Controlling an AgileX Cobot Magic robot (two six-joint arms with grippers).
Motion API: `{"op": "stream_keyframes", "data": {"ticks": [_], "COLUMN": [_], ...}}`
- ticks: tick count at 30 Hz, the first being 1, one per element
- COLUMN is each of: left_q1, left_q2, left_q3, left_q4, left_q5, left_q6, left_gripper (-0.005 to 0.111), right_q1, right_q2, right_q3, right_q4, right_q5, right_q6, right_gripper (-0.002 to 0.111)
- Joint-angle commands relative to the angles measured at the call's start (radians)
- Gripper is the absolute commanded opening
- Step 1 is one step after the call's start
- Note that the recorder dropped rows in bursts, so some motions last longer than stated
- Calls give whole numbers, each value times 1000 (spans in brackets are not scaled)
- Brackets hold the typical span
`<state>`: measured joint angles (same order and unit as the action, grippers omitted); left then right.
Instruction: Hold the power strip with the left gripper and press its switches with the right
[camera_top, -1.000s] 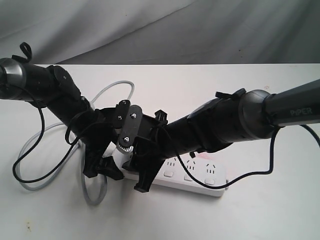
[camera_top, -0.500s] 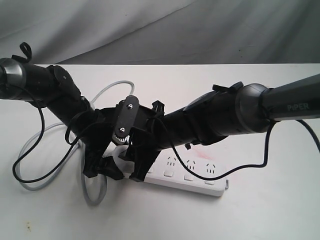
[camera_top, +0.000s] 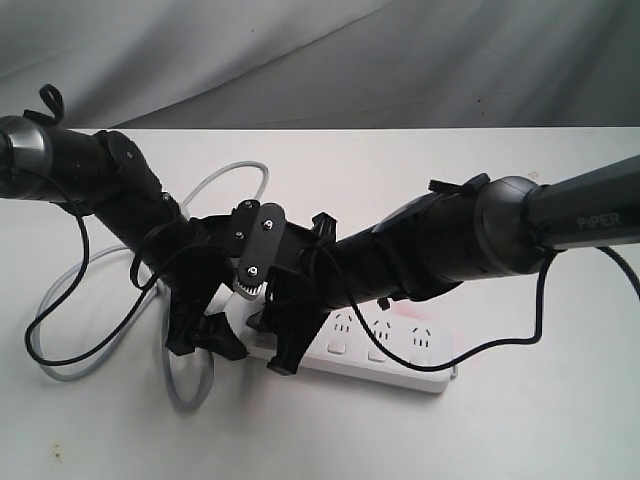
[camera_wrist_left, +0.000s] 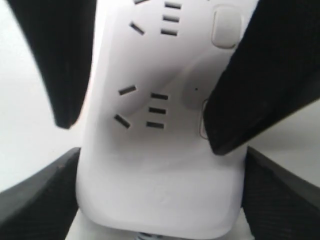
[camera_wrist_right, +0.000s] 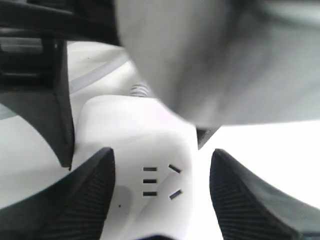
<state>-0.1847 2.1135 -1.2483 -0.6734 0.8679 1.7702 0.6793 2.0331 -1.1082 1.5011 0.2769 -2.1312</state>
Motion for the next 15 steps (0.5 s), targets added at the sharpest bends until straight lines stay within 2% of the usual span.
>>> {"op": "stream_keyframes", "data": {"ticks": [1, 15], "left_q1": [-5, -5], "left_q2": [5, 5], "left_q3": [-2, -2], "left_q4": [3, 3], "left_q5": [23, 23], "left_q6": [-4, -4], "left_gripper": [50, 50], "right_q1": [0, -2], "right_q2": [11, 66], "right_q3": [12, 29], "right_q4": [-7, -61], "right_q5": [-3, -30], "right_q6": [-12, -12], "right_gripper": [53, 53]}}
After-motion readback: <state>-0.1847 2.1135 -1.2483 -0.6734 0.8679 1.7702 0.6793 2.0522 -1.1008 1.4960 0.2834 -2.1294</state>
